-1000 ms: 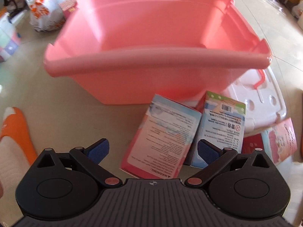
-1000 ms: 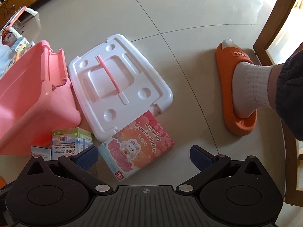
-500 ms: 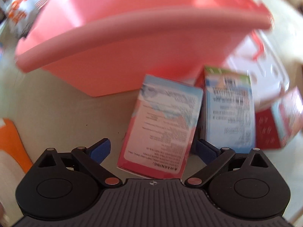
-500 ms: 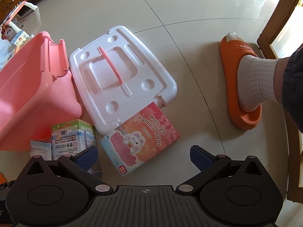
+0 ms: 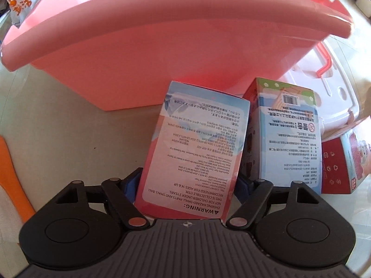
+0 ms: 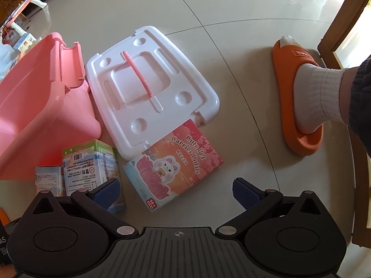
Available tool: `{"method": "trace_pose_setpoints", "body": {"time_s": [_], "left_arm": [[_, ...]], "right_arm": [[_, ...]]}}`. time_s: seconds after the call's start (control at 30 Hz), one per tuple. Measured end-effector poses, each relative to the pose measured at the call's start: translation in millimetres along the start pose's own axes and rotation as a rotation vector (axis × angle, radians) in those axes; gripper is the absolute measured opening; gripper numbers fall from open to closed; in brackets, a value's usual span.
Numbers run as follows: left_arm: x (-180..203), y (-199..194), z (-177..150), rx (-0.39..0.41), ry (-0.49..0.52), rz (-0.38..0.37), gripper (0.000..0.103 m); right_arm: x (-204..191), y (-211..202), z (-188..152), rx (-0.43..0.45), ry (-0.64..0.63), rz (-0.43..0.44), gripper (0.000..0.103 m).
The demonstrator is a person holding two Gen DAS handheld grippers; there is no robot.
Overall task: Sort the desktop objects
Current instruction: 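Close the left gripper on the WARNING box and lift it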
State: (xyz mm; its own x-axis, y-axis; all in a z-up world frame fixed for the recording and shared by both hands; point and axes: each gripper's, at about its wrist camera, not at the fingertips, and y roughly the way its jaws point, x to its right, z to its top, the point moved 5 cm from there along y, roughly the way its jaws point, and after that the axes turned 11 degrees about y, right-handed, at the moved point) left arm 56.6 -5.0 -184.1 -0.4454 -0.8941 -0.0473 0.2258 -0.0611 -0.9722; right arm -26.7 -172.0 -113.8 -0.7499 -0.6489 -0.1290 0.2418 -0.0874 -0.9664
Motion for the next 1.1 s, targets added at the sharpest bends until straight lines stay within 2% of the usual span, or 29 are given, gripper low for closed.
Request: {"method": "trace_pose_setpoints", "body": {"time_s": [0.27, 0.5, 0.8, 0.93, 0.97, 1.0, 1.03, 1.1], "left_arm": [[24, -10, 15, 0.011, -0.122, -0.066, 0.074], [66, -35, 35, 0.034, -0.102, -0.034, 0.071], [116, -56, 39, 0.035, -0.122, 0.001, 0.071], [155, -69, 52, 0.045, -0.128, 0.005, 0.071], [131, -83, 20, 0.048, -0.129, -0.005, 0.071], [96, -88, 8, 0.052, -0.127, -0.016, 0.071], [74, -85, 19, 0.055, -0.123, -0.022, 0.071], [16, -110, -16, 0.069, -0.104, -0.031, 0.071]], "right_arm": [[-5, -1, -3, -0.017, -0.005, 0.006, 0.103], [-7, -8, -5, -0.014, -0.017, 0.013, 0.103], [-1, -22, -6, -0.002, 0.0, 0.032, 0.103], [0, -26, -7, 0.0, -0.001, 0.038, 0.103], [0, -26, -8, -0.002, -0.004, 0.038, 0.103], [-1, -26, -9, -0.003, -0.009, 0.038, 0.103], [-1, -25, -10, -0.005, -0.015, 0.036, 0.103], [-1, -25, -13, -0.005, -0.025, 0.028, 0.103]]}}
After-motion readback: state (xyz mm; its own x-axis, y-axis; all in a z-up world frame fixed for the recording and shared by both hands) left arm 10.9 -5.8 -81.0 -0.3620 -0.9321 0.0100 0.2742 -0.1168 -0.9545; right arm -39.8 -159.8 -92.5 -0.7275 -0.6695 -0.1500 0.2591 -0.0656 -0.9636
